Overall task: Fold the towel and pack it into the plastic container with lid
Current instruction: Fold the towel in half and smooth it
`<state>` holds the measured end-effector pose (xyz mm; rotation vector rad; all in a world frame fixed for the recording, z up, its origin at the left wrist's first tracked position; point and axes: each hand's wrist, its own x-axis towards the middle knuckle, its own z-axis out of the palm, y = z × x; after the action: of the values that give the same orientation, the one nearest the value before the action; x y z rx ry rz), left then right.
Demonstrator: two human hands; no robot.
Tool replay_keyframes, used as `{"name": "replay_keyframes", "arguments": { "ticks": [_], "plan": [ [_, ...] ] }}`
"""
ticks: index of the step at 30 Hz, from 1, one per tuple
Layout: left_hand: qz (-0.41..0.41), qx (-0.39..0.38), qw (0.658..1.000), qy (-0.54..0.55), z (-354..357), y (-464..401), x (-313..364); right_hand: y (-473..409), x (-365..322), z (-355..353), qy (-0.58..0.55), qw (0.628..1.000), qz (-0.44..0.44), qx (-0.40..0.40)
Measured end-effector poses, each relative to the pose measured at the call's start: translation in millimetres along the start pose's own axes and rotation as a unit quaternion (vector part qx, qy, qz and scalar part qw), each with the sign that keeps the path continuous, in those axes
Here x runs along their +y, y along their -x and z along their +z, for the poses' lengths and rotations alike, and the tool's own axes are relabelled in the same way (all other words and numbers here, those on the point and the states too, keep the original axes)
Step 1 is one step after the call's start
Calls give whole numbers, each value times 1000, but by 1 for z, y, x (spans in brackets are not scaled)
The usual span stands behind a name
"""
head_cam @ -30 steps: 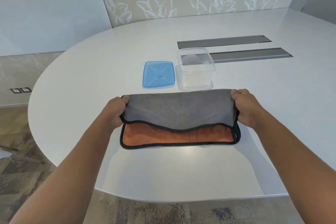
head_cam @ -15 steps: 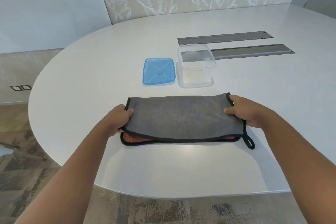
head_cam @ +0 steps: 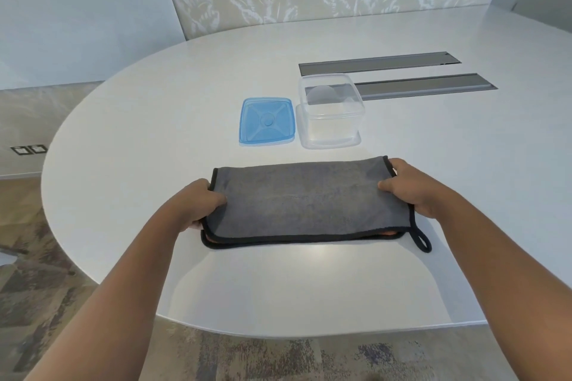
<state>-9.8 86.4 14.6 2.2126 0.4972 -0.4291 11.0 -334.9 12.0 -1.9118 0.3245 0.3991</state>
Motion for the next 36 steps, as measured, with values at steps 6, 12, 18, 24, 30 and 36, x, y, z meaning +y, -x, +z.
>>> {"name": "replay_keyframes", "arguments": {
  "ticks": [6,12,18,24,30,36],
  "plan": [
    [54,92,994,26,-2,-14,4,-5,-4,1,-30,998,-22,49],
    [117,106,980,120,3,-27,10,-21,-3,1,-48,988,-73,124],
    [169,159,969,89,15,-33,1,-30,3,2,-72,986,-78,128],
    [193,242,951,6,26,-30,-6,-35,12,6,-53,980,-92,166],
    [190,232,952,-65,27,-29,-3,-35,7,5,6,985,-94,148],
    [134,66,977,-150,13,-29,-1,-33,5,6,56,985,-89,137]
  ]
}}
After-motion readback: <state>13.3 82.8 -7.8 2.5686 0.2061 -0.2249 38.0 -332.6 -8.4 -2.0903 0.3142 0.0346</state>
